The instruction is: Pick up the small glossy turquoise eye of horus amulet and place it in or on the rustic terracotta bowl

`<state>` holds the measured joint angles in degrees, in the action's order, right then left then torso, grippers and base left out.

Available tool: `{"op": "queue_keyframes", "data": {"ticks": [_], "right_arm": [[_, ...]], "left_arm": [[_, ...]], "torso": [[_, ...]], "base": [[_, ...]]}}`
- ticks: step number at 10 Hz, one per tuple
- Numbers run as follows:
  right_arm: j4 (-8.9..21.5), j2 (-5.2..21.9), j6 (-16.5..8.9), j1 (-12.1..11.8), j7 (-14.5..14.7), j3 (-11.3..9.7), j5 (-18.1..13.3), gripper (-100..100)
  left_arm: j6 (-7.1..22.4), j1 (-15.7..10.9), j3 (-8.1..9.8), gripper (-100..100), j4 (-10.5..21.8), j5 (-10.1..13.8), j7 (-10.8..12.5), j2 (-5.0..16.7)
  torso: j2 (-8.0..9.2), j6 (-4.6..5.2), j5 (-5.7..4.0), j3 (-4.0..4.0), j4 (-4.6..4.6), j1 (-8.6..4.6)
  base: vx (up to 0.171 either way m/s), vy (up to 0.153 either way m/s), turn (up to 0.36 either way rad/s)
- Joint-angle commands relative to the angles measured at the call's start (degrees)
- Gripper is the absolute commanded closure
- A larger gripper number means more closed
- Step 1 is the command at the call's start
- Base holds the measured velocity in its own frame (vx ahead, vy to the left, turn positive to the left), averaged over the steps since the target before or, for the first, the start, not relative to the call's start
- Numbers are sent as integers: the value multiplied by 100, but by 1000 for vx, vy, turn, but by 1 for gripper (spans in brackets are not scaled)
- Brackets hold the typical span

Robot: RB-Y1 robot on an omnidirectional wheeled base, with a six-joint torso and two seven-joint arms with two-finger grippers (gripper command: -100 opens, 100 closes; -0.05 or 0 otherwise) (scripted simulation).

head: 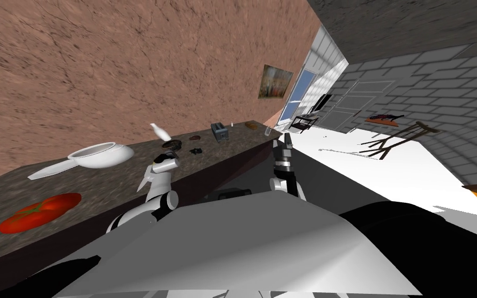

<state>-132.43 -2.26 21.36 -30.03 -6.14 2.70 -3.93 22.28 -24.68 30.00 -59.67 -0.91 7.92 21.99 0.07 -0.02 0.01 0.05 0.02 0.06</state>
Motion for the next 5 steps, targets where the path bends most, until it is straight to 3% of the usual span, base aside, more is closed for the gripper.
{"op": "queue_keyframes", "data": {"ticks": [1, 2, 4, 5], "right_arm": [[0, 0, 0, 0, 0, 0, 0, 0], [0, 0, 0, 0, 0, 0, 0, 0], [0, 0, 0, 0, 0, 0, 0, 0], [0, 0, 0, -1, 0, 0, 0, 0]], "left_arm": [[286, -70, 14, -100, -1, 26, 64, 44], [445, -256, 34, -100, 112, 91, 164, 167], [646, -256, 34, -100, 112, 91, 164, 167], [888, -435, 49, -100, 225, 158, 255, 285]], "torso": [[0, 0, 0, 0, 0, 0], [-1, -2, 1, 0, -1, -1], [-4, -2, 1, -2, -2, -2], [-8, -2, 0, -5, -2, -4]], "base": [[-29, 16, -20], [-27, 17, -44], [-13, 10, -9], [-12, 12, -47]]}}
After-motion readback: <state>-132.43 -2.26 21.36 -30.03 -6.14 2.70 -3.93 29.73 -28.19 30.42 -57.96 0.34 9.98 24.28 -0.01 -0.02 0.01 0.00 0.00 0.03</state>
